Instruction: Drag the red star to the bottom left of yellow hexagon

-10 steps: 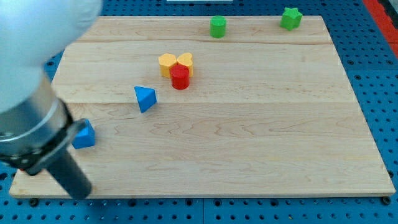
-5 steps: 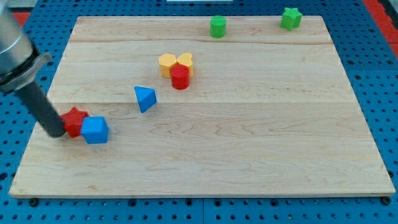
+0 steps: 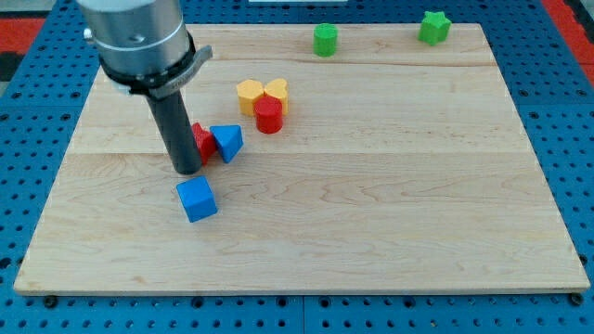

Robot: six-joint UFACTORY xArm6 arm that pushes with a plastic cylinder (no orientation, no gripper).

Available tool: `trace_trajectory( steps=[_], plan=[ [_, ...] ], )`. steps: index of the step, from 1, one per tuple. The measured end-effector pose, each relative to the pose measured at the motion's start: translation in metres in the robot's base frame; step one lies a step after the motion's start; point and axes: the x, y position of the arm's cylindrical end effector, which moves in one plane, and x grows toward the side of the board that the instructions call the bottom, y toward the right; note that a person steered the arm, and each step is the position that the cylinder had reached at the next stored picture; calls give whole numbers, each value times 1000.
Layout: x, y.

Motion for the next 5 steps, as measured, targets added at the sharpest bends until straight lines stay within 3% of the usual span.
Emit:
trace_trajectory(
  steps=[1,4,5],
  plan=[
    [-31,0],
    [-58,-27],
    [-70,-2]
  ],
)
